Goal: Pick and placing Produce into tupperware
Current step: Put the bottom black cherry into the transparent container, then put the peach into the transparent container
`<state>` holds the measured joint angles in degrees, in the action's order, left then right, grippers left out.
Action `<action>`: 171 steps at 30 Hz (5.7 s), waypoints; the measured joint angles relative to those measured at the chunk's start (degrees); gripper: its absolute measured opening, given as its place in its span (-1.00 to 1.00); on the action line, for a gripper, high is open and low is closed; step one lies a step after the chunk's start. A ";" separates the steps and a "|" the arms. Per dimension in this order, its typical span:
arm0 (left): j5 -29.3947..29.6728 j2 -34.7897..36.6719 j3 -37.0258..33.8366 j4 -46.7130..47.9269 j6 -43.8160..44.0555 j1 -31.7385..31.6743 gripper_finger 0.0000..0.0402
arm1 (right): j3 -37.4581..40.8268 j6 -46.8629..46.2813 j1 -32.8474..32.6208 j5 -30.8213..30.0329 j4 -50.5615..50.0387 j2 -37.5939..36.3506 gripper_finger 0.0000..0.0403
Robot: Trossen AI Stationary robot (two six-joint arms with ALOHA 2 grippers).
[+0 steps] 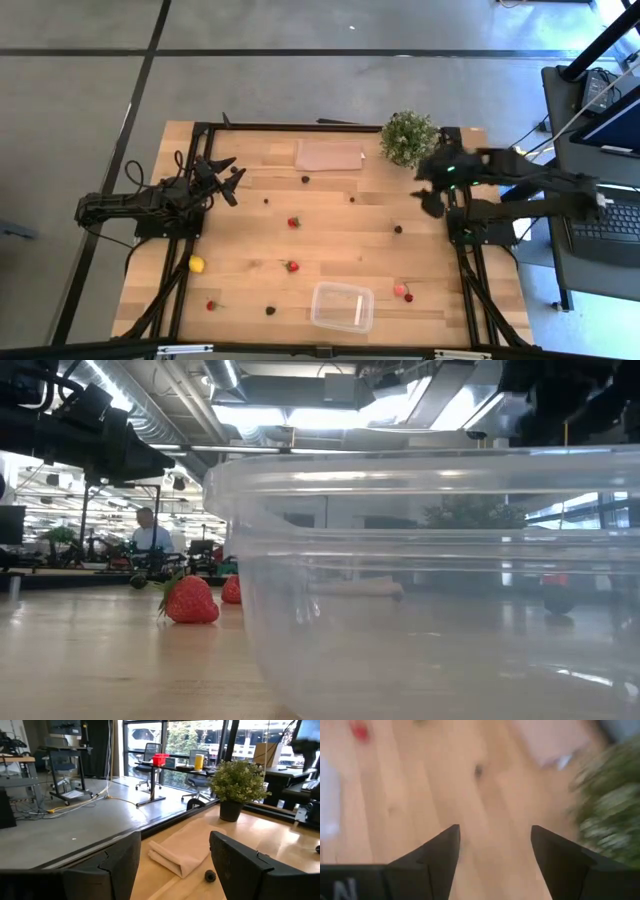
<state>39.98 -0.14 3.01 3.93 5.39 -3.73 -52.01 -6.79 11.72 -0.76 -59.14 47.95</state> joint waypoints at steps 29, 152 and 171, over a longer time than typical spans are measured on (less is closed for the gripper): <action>-0.02 -0.01 0.02 0.30 0.00 0.00 0.14 | 20.78 -17.19 -22.06 -5.22 21.58 19.38 0.22; -0.48 0.00 0.02 0.03 0.02 0.02 0.14 | -43.05 -14.21 -47.81 -5.55 2.18 69.38 0.09; -0.03 -0.01 0.02 0.22 -0.02 0.00 0.14 | -19.31 -40.66 -57.13 -17.53 -2.26 39.08 0.13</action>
<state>39.95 -0.15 3.03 4.14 5.37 -3.73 -71.32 -47.46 -45.41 -18.29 -61.40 87.03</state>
